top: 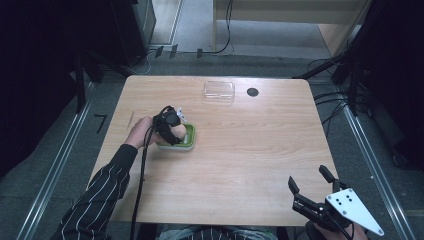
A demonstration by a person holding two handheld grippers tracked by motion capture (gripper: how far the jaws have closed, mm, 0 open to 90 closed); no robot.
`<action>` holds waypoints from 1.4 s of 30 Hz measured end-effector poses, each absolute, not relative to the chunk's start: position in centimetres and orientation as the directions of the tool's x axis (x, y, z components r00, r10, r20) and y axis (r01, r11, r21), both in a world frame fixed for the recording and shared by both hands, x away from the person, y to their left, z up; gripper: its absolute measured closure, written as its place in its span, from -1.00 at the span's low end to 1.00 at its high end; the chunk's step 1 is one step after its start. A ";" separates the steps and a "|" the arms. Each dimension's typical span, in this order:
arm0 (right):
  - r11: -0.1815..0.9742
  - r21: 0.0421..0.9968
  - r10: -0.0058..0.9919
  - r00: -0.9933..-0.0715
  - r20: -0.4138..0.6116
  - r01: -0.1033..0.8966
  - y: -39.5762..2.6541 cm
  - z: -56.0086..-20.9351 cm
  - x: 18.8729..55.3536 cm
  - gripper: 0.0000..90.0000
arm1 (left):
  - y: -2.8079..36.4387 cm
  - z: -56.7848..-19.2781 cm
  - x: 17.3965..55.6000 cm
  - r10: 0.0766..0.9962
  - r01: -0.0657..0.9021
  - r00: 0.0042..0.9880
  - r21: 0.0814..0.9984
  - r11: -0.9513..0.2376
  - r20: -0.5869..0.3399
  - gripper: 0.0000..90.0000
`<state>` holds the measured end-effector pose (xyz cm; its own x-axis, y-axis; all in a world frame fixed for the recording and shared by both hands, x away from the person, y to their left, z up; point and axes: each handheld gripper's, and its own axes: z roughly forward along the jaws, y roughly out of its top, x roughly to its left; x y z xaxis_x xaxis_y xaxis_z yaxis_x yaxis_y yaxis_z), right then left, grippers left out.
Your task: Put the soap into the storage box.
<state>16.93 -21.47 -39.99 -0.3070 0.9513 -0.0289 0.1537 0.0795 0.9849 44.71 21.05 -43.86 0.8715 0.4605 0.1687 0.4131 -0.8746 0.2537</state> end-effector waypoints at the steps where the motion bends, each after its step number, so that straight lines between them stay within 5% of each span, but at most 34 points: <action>1: 0.080 0.985 0.951 -0.307 -0.029 0.154 -21.5 -40.0 16.9 -0.71 | 21.0 -43.9 44.7 0.464 0.417 0.869 0.253 -0.873 0.169 -0.26; 11: 0.080 0.985 0.951 -0.307 -0.030 0.151 -21.5 -40.0 16.9 -0.71 | 21.0 -43.7 44.7 0.487 0.437 0.855 0.255 -0.862 0.181 -0.31; 14: 0.080 0.985 0.951 -0.307 -0.030 0.151 -21.5 -40.0 16.9 -0.71 | 21.1 -43.4 44.6 0.493 0.436 0.847 0.271 -0.858 0.199 -0.56; 23: 0.077 0.985 0.952 -0.306 -0.027 0.153 -21.5 -40.0 16.9 -0.71 | 21.2 -42.2 44.3 0.482 0.424 0.846 0.261 -0.867 0.228 -0.67; 42: 0.072 0.986 0.952 -0.305 -0.023 0.152 -21.5 -40.0 16.9 -0.71 | 21.7 -39.9 41.4 0.568 0.543 0.809 0.177 -0.821 0.152 -0.87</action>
